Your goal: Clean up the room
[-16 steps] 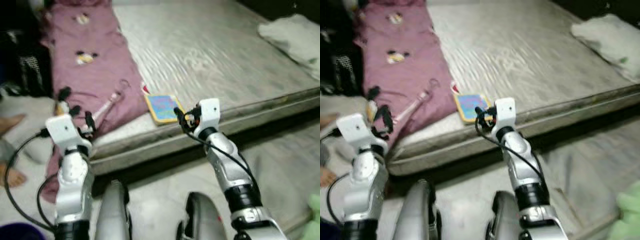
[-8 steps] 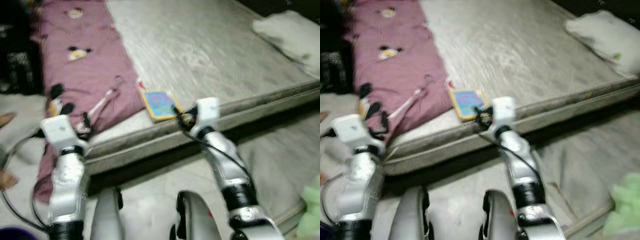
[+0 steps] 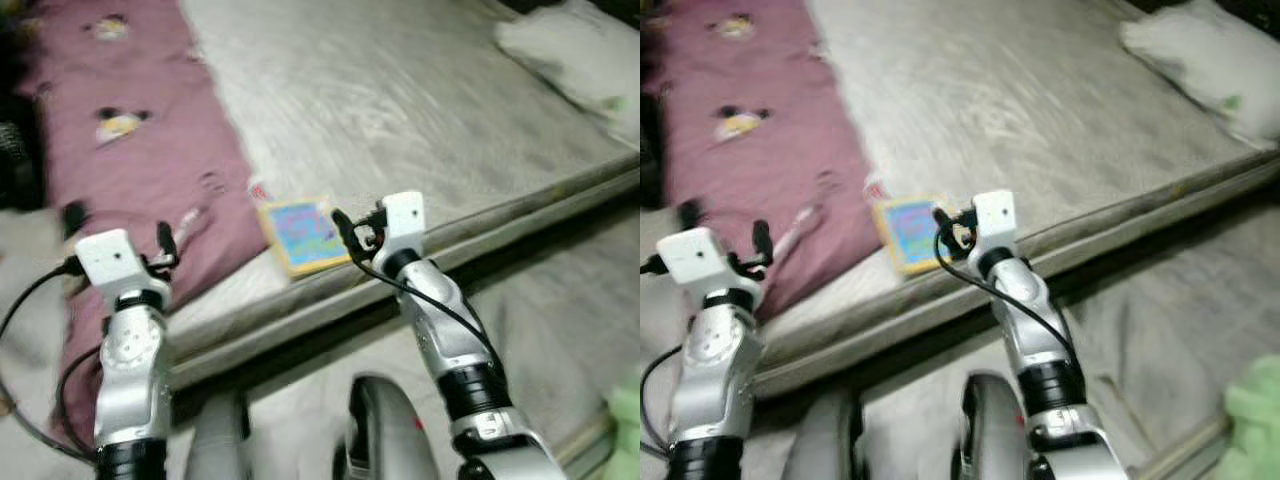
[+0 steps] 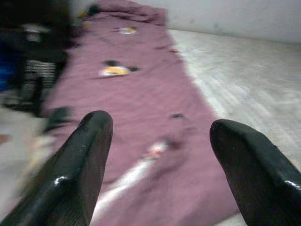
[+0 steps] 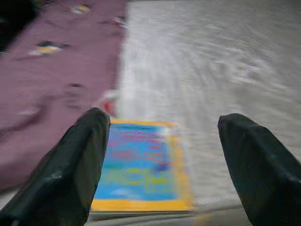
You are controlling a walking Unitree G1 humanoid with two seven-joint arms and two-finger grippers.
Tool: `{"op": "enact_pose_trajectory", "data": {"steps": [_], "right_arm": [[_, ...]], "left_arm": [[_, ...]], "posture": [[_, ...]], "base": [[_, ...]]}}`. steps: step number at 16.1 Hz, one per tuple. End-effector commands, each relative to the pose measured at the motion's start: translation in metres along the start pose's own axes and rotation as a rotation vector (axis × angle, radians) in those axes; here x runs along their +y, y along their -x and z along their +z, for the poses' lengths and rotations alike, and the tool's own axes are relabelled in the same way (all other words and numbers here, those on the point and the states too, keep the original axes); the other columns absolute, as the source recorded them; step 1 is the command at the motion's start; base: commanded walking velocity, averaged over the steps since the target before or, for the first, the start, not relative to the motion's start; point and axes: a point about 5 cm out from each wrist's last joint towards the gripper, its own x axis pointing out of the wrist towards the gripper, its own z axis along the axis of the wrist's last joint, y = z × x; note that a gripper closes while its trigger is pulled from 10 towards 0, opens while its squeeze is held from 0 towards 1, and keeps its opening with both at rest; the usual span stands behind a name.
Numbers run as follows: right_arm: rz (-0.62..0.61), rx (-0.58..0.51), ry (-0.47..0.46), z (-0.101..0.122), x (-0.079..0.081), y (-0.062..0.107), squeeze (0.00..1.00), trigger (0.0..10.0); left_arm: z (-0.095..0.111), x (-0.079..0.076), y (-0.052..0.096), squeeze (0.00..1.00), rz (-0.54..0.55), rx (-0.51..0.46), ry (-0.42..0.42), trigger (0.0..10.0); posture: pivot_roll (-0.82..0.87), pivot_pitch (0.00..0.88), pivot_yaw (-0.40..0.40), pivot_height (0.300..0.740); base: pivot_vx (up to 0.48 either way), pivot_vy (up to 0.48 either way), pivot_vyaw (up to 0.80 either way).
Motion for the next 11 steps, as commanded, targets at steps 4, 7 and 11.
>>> {"op": "enact_pose_trajectory", "data": {"steps": [4, 7, 11], "right_arm": [[-0.026, 0.008, 0.007, -0.0024, -0.0083, 0.0026, 0.00, 10.0], [-0.034, 0.013, 0.006, -0.0040, -0.0110, 0.0036, 0.00, 10.0], [-0.037, 0.014, 0.006, -0.0041, -0.0114, 0.0038, 0.00, 10.0]], "left_arm": [[-0.0071, -0.0048, 0.0013, 0.00, -0.013, 0.036, 0.018, 10.0], [-0.0111, -0.0094, 0.0008, 0.00, -0.012, 0.065, 0.015, 10.0], [-0.0135, -0.0054, -0.0068, 0.00, 0.029, 0.092, 0.023, 10.0]], "posture": [[-0.07, 0.093, -0.049, 0.612], [-0.08, 0.094, -0.051, 0.612], [-0.08, 0.094, -0.053, 0.612]], "base": [[0.226, 0.000, 0.00], [0.000, 0.000, 0.00], [0.000, 0.000, 0.00]]}}
